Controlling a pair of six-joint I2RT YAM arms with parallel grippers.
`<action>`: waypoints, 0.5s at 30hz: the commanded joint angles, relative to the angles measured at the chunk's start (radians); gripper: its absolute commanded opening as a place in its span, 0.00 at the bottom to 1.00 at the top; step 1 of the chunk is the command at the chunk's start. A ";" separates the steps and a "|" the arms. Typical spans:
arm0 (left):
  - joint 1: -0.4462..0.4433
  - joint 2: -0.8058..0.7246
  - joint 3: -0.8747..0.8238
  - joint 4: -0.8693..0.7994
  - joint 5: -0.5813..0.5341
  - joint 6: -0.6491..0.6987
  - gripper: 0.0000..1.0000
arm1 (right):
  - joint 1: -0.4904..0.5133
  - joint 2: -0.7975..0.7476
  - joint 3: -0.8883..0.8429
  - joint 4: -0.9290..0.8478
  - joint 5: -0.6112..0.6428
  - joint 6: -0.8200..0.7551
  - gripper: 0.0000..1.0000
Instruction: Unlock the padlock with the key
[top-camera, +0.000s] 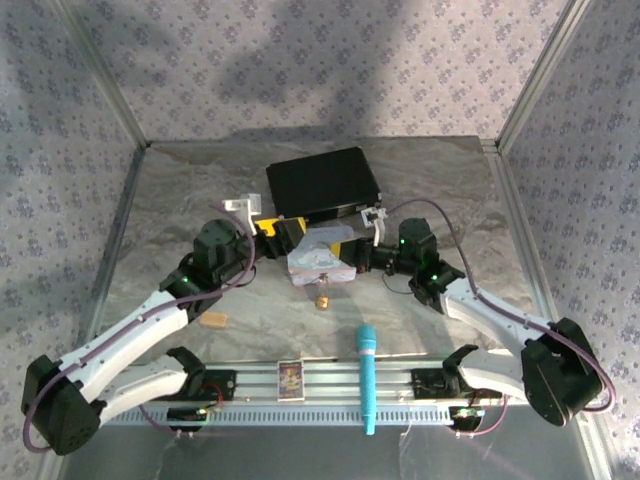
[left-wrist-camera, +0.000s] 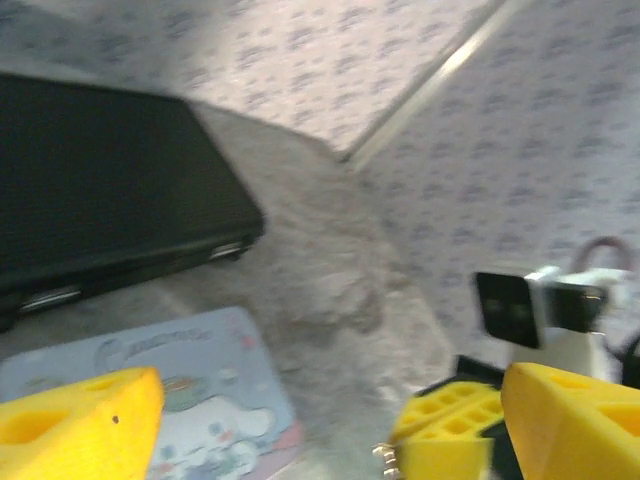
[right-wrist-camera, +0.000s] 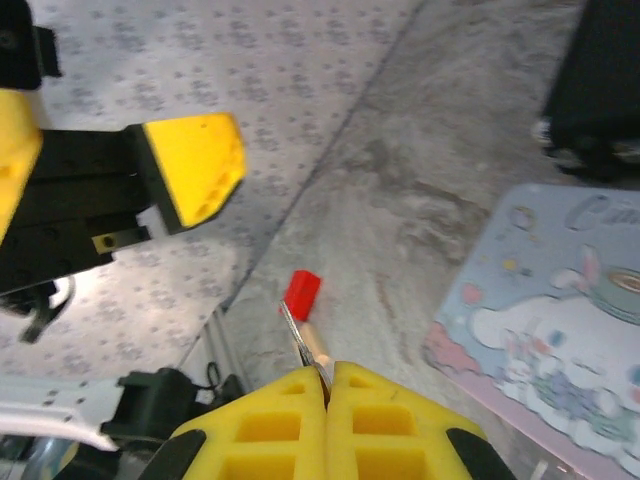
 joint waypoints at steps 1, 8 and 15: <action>-0.014 0.039 0.060 -0.234 -0.128 -0.104 0.78 | 0.007 -0.040 0.018 -0.241 0.169 -0.102 0.00; -0.144 0.153 0.006 -0.188 -0.193 -0.183 0.61 | 0.037 -0.091 -0.017 -0.386 0.331 -0.126 0.00; -0.305 0.313 0.043 -0.297 -0.356 -0.176 0.54 | 0.021 -0.130 -0.051 -0.412 0.373 -0.121 0.00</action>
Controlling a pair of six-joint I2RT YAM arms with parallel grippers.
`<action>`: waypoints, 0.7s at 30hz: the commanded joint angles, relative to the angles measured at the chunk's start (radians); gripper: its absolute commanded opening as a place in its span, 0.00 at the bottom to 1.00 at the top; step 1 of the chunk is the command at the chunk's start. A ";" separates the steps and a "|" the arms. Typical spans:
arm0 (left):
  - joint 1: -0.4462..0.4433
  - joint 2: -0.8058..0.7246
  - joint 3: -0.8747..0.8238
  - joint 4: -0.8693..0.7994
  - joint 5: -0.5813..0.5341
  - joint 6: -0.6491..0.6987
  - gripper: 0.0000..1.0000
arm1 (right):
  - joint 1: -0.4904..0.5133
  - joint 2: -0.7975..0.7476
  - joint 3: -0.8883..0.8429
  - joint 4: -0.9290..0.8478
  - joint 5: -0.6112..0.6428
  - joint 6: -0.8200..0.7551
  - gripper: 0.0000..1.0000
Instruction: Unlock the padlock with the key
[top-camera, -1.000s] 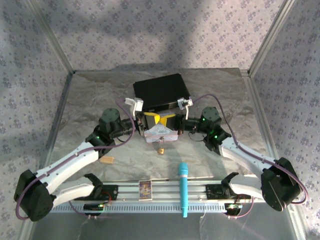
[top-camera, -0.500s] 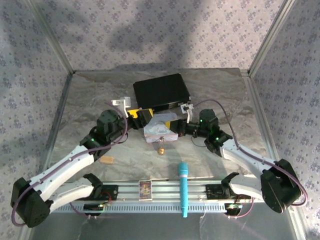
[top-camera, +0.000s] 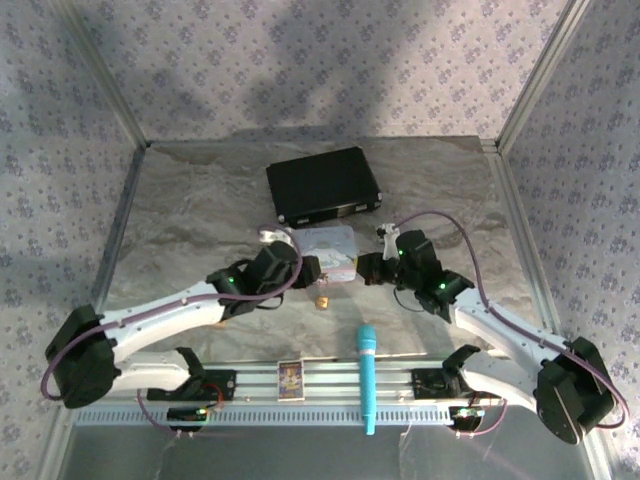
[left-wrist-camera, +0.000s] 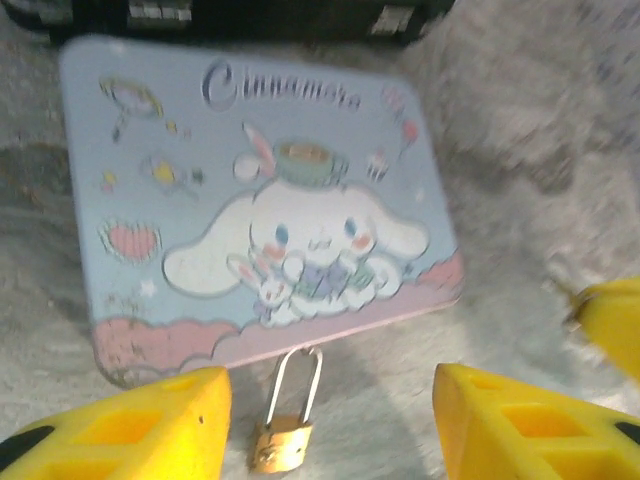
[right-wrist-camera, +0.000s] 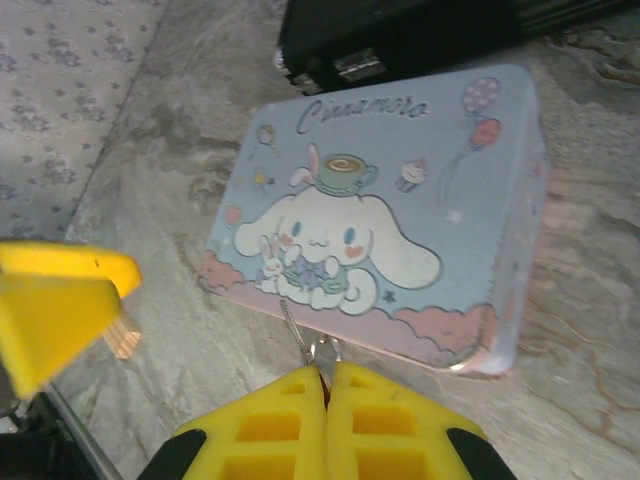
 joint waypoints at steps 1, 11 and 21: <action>-0.034 0.086 0.026 -0.050 -0.072 -0.003 0.51 | -0.005 -0.017 -0.020 -0.041 0.042 -0.018 0.00; -0.044 0.306 0.076 0.029 0.006 0.068 0.46 | -0.004 -0.010 -0.050 -0.029 0.055 -0.016 0.00; -0.046 0.408 0.079 0.079 0.055 0.037 0.48 | 0.001 -0.041 -0.112 0.004 0.069 0.012 0.00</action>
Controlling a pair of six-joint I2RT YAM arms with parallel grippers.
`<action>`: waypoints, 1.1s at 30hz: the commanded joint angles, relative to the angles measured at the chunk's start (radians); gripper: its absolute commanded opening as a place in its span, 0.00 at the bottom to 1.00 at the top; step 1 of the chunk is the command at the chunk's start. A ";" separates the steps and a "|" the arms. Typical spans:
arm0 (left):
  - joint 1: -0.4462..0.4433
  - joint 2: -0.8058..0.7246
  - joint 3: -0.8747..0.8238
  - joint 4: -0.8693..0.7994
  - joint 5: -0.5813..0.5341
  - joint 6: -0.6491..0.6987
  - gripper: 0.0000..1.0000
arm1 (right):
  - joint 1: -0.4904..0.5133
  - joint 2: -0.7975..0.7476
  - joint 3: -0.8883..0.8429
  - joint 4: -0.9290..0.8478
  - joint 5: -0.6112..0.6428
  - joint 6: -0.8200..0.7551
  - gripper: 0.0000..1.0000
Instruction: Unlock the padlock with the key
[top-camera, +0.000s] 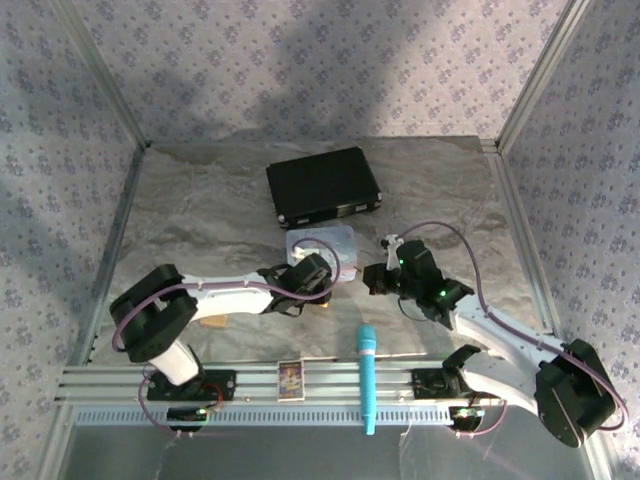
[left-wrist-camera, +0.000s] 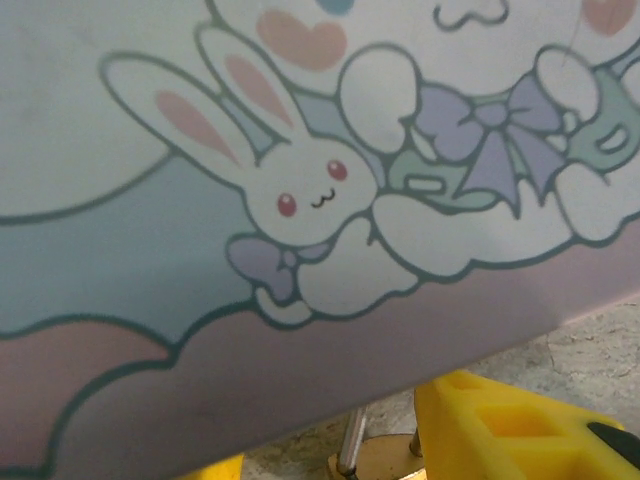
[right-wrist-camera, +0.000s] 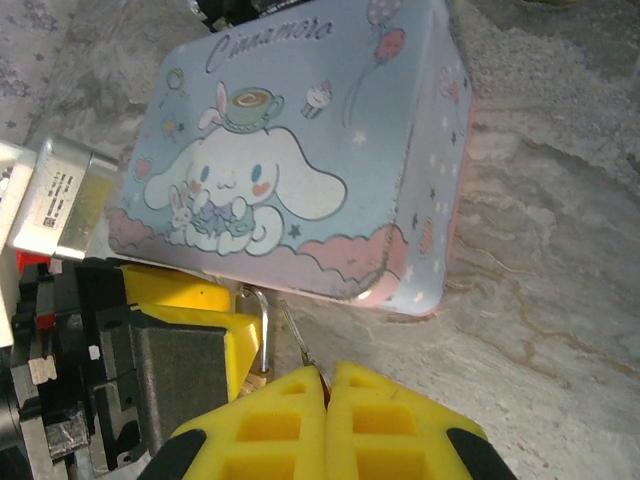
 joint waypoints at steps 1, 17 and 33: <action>-0.010 0.024 0.013 0.034 0.027 -0.016 0.47 | 0.003 -0.025 -0.027 0.017 0.024 0.018 0.00; -0.080 -0.049 -0.069 0.157 -0.043 -0.080 0.43 | 0.002 0.009 -0.054 0.076 0.013 0.030 0.00; -0.080 0.035 -0.081 0.277 -0.024 -0.182 0.48 | 0.005 -0.006 -0.075 0.090 0.018 0.043 0.00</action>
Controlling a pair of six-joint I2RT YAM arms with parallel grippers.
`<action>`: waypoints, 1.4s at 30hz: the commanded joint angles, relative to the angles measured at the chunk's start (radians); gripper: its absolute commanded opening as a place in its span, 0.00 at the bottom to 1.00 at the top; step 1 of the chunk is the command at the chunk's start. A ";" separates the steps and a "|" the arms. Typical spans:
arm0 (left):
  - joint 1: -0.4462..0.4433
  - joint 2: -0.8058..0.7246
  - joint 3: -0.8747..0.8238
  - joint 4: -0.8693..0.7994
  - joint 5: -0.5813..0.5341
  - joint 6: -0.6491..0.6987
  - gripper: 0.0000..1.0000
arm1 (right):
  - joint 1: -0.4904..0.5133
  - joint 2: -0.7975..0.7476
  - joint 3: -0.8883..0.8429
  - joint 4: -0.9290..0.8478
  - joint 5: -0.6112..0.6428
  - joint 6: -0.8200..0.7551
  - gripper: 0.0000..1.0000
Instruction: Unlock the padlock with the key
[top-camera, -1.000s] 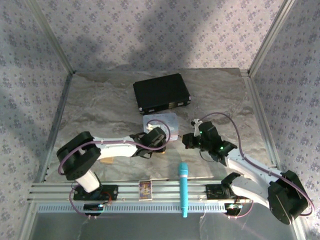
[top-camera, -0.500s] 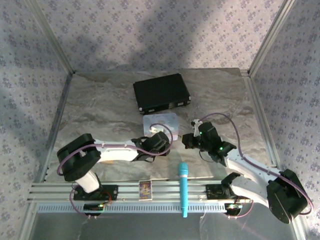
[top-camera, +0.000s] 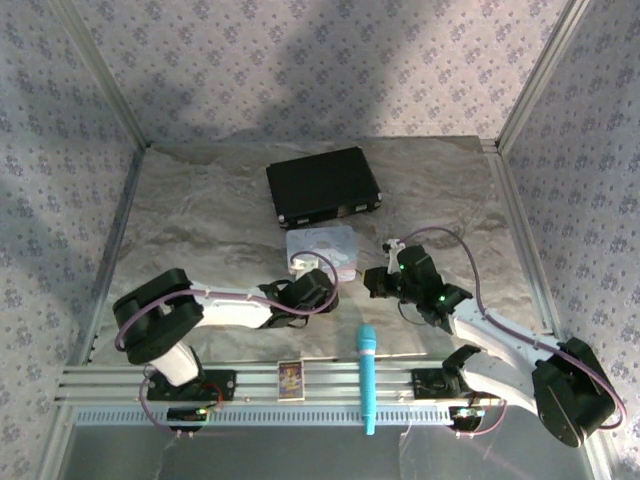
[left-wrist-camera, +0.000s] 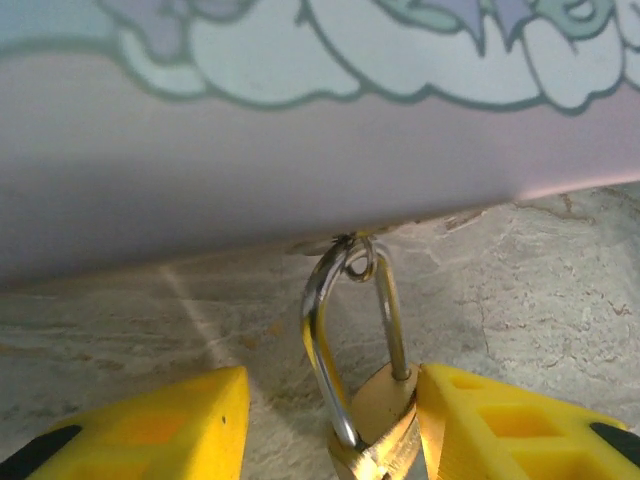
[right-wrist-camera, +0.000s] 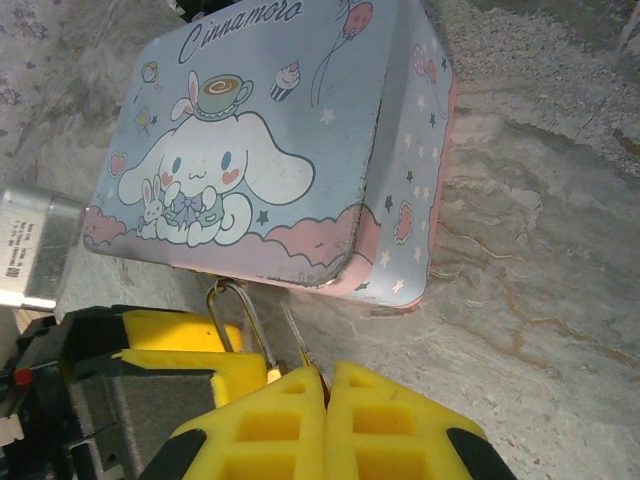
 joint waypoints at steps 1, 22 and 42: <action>-0.003 0.033 0.039 0.027 0.015 -0.016 0.47 | 0.004 -0.015 -0.020 0.009 0.012 0.018 0.00; 0.020 0.006 0.052 -0.033 -0.004 -0.147 0.09 | -0.003 -0.010 -0.073 0.059 -0.061 0.150 0.00; 0.074 -0.011 -0.100 0.443 0.001 -0.467 0.07 | -0.010 0.222 -0.082 0.301 -0.292 0.563 0.00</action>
